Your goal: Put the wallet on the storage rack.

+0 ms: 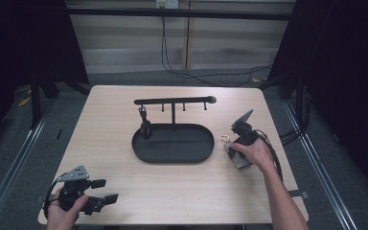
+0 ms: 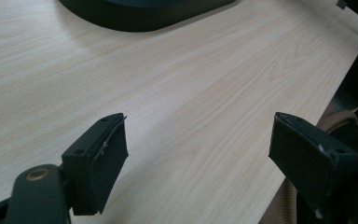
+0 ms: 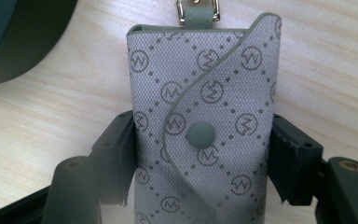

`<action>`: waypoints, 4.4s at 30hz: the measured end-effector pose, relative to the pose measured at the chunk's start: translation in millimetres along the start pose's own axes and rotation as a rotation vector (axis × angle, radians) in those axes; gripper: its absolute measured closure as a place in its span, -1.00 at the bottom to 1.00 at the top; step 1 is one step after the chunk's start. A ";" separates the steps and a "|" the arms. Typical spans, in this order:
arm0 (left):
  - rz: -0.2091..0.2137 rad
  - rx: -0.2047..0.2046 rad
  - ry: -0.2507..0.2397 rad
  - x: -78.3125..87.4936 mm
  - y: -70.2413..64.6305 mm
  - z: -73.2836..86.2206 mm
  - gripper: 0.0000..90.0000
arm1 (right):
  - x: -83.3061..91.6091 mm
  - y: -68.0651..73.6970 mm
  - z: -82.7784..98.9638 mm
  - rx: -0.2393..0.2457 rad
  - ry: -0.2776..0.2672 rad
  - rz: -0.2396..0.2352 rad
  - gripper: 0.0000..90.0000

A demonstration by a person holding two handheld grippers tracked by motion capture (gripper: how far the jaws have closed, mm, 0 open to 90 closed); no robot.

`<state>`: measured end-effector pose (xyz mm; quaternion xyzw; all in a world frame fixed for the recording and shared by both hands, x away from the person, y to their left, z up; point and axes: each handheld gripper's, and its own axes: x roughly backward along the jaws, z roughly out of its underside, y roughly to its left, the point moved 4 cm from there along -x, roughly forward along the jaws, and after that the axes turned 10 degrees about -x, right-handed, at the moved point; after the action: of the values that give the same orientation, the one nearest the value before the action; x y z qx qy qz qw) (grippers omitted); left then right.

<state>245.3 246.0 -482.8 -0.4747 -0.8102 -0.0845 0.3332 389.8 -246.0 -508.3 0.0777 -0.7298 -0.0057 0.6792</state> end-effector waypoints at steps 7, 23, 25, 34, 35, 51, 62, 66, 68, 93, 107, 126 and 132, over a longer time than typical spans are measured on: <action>0.006 -0.013 -0.005 0.0 -0.9 -1.3 -0.58 | 8.9 -2.0 2.7 0.001 -0.012 -0.028 -0.26; 0.010 -0.042 0.014 -1.0 -1.4 -1.3 -0.61 | 27.6 1.5 2.9 -0.003 -0.043 -0.062 -0.26; 0.011 -0.040 0.010 -0.8 -1.6 -1.4 -0.60 | 29.1 2.4 2.8 0.001 -0.049 -0.058 -0.26; 0.019 -0.034 0.021 -2.0 -2.0 -0.7 -0.61 | 39.8 3.2 6.3 -0.018 -0.052 -0.067 -0.26; 0.019 -0.035 0.021 -2.1 -2.3 -0.7 -0.61 | 41.1 2.8 6.3 -0.017 -0.055 -0.064 -0.26; 0.020 -0.029 0.021 -2.6 -2.4 -0.6 -0.61 | 75.6 9.0 1.5 -0.012 -0.086 -0.082 -0.26; 0.012 -0.020 0.010 -1.6 -1.3 -1.2 -0.61 | 94.5 18.8 -2.1 -0.011 -0.145 -0.171 -0.26; 0.013 -0.019 0.010 -1.5 -1.1 -1.0 -0.61 | 96.7 26.1 -5.9 -0.004 -0.162 -0.178 -0.26; 0.010 -0.020 0.007 -1.2 -1.3 -1.2 -0.61 | 98.1 30.1 -8.2 -0.002 -0.171 -0.188 -0.26; 0.011 -0.018 0.026 -0.9 -1.1 0.3 -0.61 | 69.6 76.1 -34.2 -0.012 -0.283 -0.348 -0.26; 0.019 -0.002 0.030 -2.4 -0.6 1.1 -0.60 | 37.1 85.9 -38.6 -0.046 -0.282 -0.393 -0.26; 0.027 0.000 0.018 -2.6 1.0 -0.6 -0.58 | 4.0 99.2 -49.3 -0.085 -0.260 -0.404 -0.26; 0.026 -0.014 -0.003 0.0 0.2 -2.1 -0.58 | -8.0 99.3 -49.7 -0.079 -0.247 -0.396 -0.26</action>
<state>246.4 245.2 -481.2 -0.4876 -0.8039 -0.0849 0.3297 429.1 -142.1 -501.1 0.1914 -0.7771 -0.1769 0.5728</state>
